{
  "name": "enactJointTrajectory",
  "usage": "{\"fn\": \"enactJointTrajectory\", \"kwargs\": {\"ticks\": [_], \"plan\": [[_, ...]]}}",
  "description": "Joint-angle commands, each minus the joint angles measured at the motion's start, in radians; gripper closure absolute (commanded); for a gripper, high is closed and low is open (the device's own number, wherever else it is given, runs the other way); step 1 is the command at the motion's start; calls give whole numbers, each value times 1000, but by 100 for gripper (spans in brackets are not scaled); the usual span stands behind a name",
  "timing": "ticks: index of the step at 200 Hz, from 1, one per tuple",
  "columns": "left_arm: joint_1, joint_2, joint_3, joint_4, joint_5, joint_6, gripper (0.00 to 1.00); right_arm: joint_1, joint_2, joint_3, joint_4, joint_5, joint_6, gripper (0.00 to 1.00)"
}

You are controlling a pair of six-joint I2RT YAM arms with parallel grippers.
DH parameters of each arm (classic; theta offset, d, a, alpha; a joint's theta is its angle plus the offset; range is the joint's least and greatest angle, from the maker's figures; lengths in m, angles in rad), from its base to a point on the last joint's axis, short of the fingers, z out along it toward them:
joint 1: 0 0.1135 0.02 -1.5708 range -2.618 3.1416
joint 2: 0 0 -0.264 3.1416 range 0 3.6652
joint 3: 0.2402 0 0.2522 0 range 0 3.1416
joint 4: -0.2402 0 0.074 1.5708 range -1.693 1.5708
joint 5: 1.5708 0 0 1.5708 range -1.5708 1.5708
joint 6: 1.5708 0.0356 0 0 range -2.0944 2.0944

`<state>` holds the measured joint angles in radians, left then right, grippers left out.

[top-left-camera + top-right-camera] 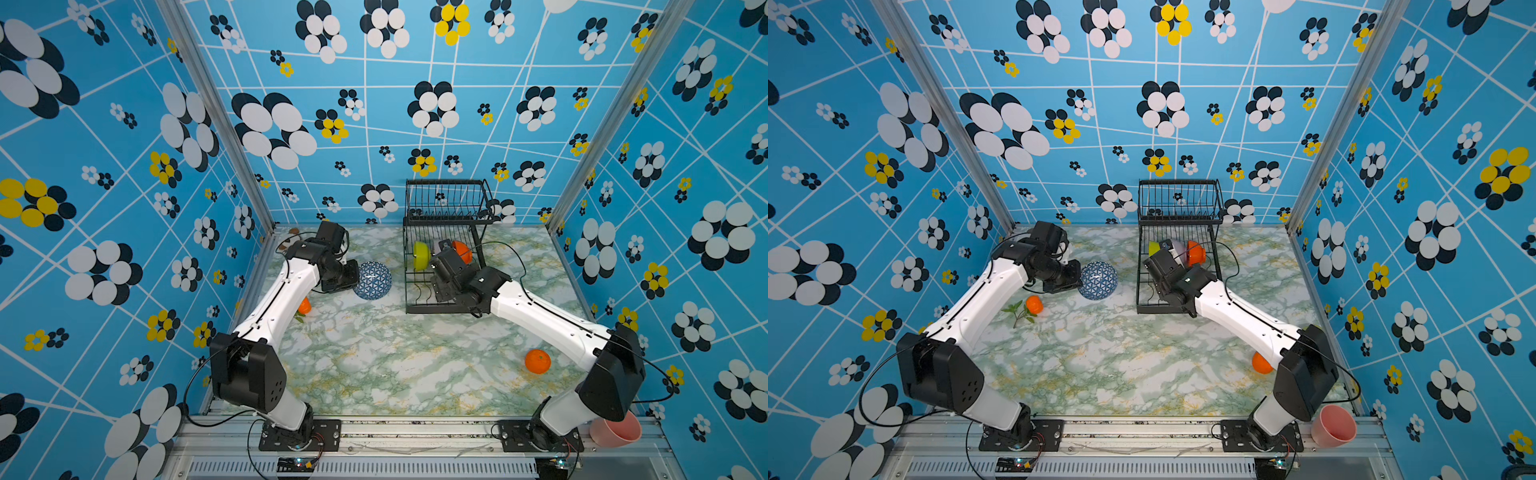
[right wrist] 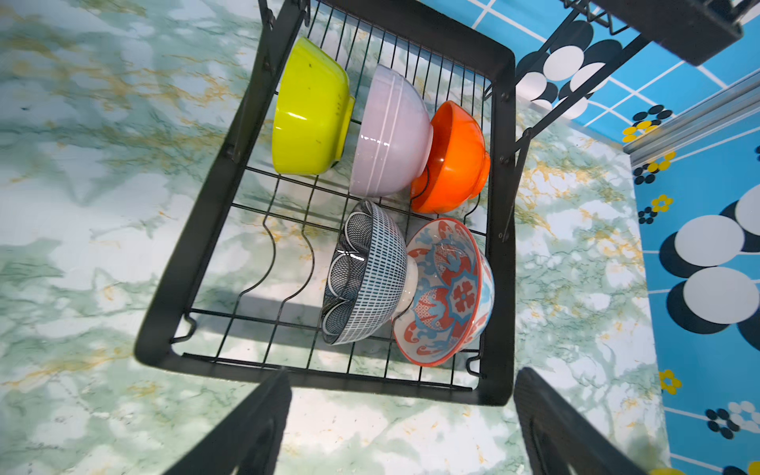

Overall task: Load bowls into a dish rack
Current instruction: Place the bowl in the dish rack.

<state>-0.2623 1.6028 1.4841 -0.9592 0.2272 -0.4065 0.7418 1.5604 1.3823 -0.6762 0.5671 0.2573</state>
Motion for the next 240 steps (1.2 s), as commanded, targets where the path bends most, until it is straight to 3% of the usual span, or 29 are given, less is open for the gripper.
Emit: {"fn": "enactJointTrajectory", "kwargs": {"ticks": [1,40,60,131,185,240], "plan": [[-30,38,58,-21,32,36,100,-30,-50,-1,-8,-141,36,13],[-82,68,23,31,71,55,100,-50,-57,7,4,-356,35,16],[-104,63,-26,65,112,54,100,-50,-34,25,-9,-420,42,19],[-165,61,-85,98,90,73,100,-50,7,39,42,-630,101,31],[-187,59,-94,102,90,78,100,-50,54,26,84,-725,144,40],[-198,50,-96,102,93,82,100,-50,108,29,90,-736,158,48]]}}
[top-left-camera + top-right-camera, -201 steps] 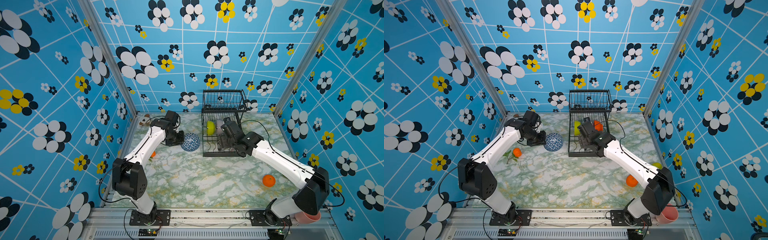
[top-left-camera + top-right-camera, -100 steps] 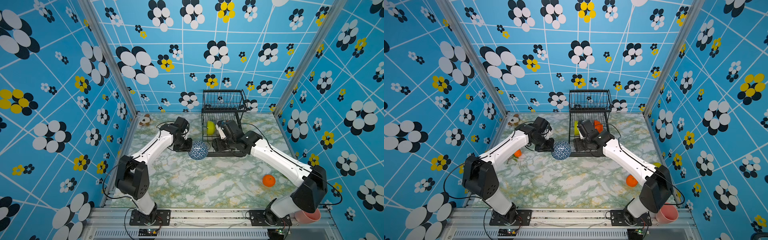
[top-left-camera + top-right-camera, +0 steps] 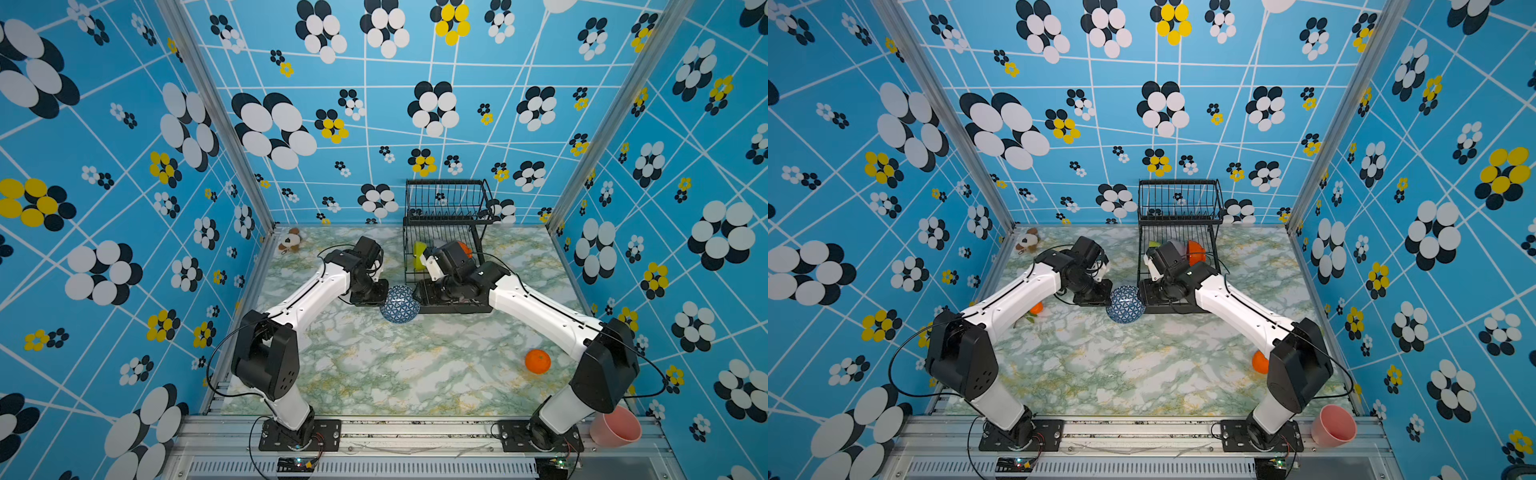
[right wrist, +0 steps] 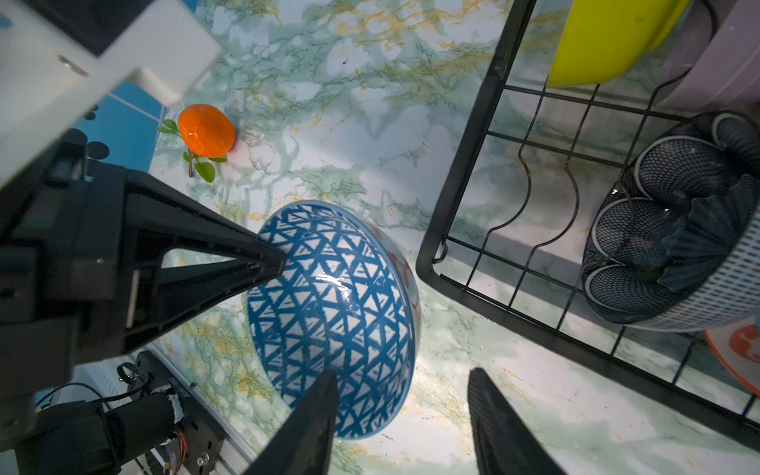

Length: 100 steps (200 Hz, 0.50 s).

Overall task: Load bowls into a dish rack
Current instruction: Place the bowl in the dish rack.

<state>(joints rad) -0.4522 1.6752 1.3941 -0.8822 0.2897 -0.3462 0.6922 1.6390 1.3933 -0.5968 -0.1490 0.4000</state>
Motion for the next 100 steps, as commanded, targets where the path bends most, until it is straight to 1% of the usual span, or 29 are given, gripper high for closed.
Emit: {"fn": "enactJointTrajectory", "kwargs": {"ticks": [1,27,42,54,73,100], "plan": [[-8,-23,-5,25,30,22,100,-1,30,18,11,-20,15,49],[-9,-32,-6,26,28,24,100,0,49,21,2,-10,15,52],[-9,-35,-7,26,28,26,100,-1,57,22,1,-1,14,58],[-9,-37,-7,29,30,27,100,0,63,22,1,4,17,60],[-12,-38,-9,30,32,26,100,-2,73,25,1,18,16,62],[-16,-41,-10,28,27,28,100,-3,85,30,-1,30,16,75]]}}
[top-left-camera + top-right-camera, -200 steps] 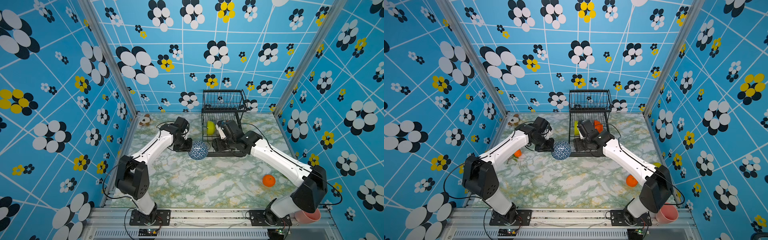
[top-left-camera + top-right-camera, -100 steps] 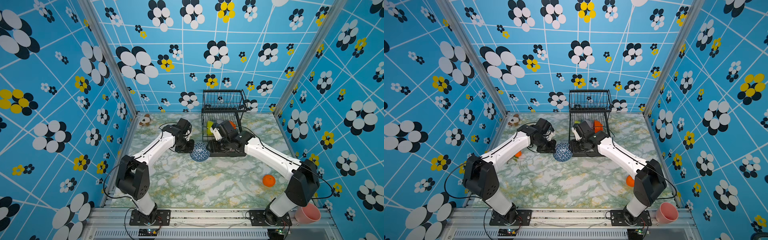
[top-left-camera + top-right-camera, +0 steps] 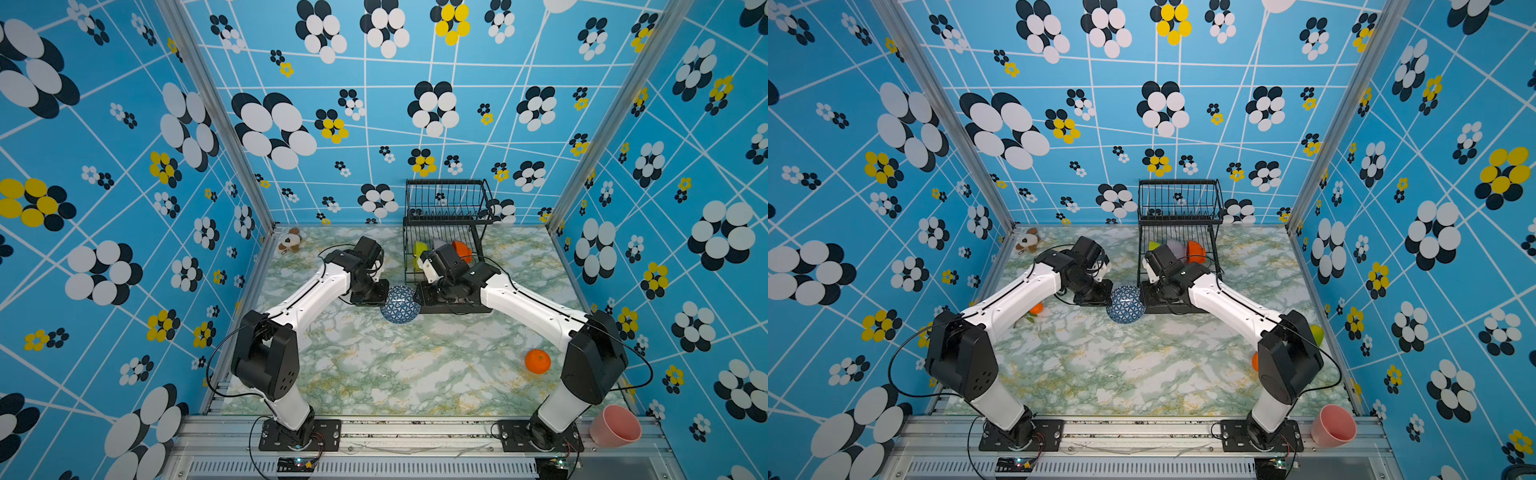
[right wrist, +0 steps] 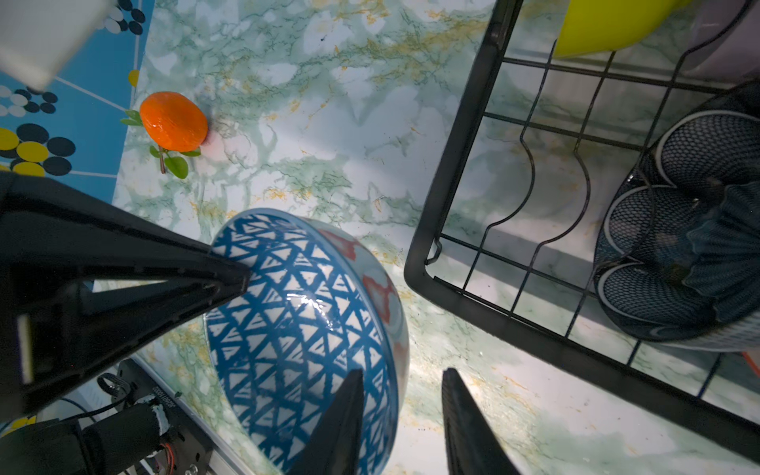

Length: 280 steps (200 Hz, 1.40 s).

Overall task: Load bowls into a dish rack
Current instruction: Place the bowl in the dish rack.

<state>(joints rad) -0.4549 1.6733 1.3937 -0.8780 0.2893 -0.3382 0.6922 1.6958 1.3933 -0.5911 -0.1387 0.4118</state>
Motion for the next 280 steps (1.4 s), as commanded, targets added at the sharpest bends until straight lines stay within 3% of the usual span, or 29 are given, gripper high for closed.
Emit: {"fn": "enactJointTrajectory", "kwargs": {"ticks": [1,47,96,173,191,226,241,260,280], "plan": [[-14,-39,-9,24,27,20,100,-3,28,30,-6,19,4,75],[-17,-40,-10,25,26,19,100,-4,46,42,-8,12,4,82],[-19,-38,-12,26,25,21,100,-6,48,48,-10,11,6,100],[-19,-34,-12,24,8,25,99,-5,19,32,14,17,21,100],[-18,-33,-10,23,5,26,90,-5,16,32,11,24,21,100],[-19,-42,-18,29,1,29,59,-5,5,26,15,55,20,100],[-18,-45,-20,34,-2,29,58,-5,-4,22,22,65,21,100],[-19,-51,-21,40,-4,28,44,-4,-11,22,15,85,19,100],[-17,-70,-33,62,-5,26,38,-6,-17,22,7,118,18,100]]}}
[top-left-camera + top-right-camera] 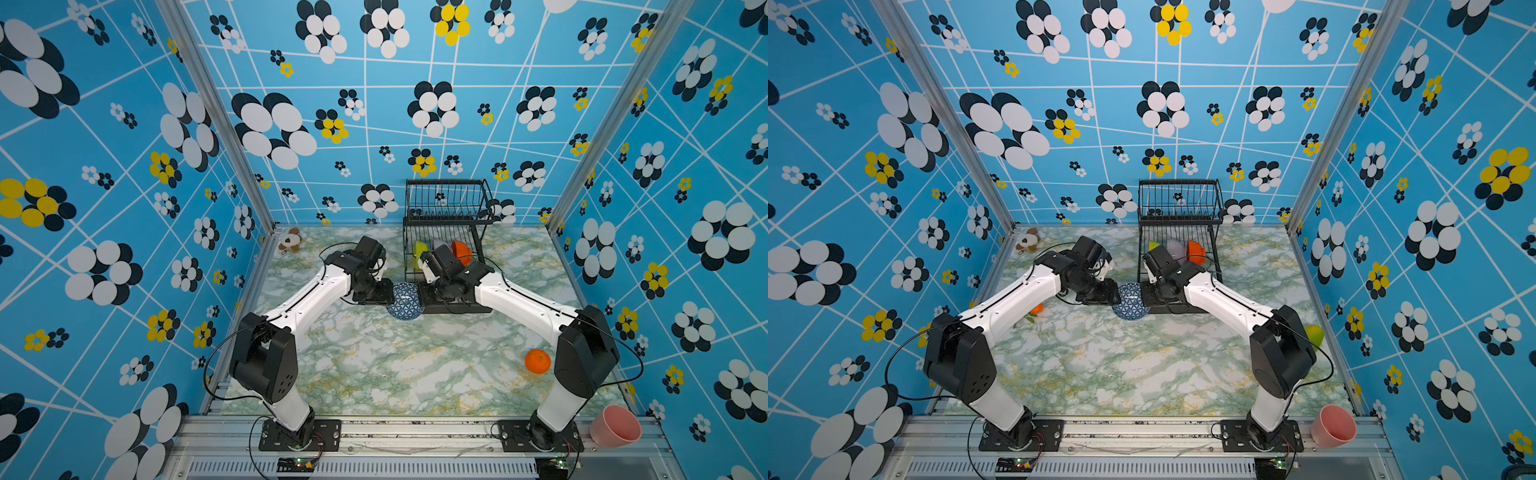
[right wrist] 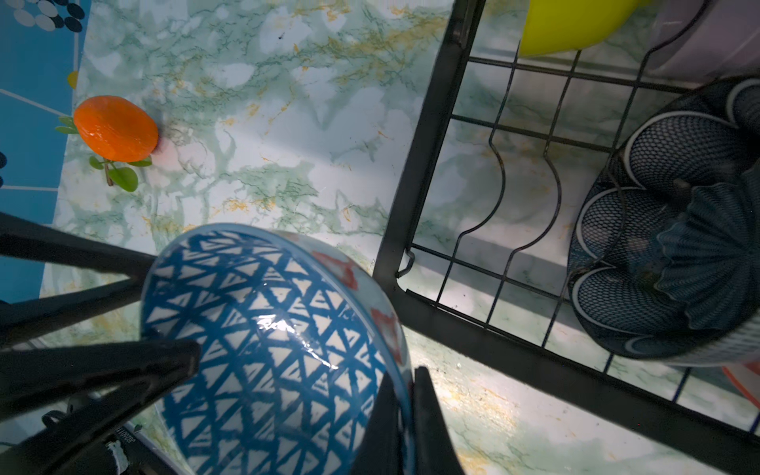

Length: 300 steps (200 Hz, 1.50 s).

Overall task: Load bowls into a dish rack
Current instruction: Place the bowl in the dish rack.

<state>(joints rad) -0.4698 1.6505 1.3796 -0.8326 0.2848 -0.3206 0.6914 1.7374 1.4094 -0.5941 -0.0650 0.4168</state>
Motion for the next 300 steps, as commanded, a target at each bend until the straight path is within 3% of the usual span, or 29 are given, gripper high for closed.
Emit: {"fn": "enactJointTrajectory", "kwargs": {"ticks": [1,84,206,300], "plan": [[-2,-48,-20,18,-1,9,38,-5,-60,6,10,46,13,100],[86,-211,-149,203,-75,-66,31,3,-54,102,-79,286,-19,100],[97,-162,-130,163,-125,-66,33,97,132,317,-213,776,-219,100],[97,-155,-128,158,-122,-66,33,114,224,340,-216,922,-244,100]]}}
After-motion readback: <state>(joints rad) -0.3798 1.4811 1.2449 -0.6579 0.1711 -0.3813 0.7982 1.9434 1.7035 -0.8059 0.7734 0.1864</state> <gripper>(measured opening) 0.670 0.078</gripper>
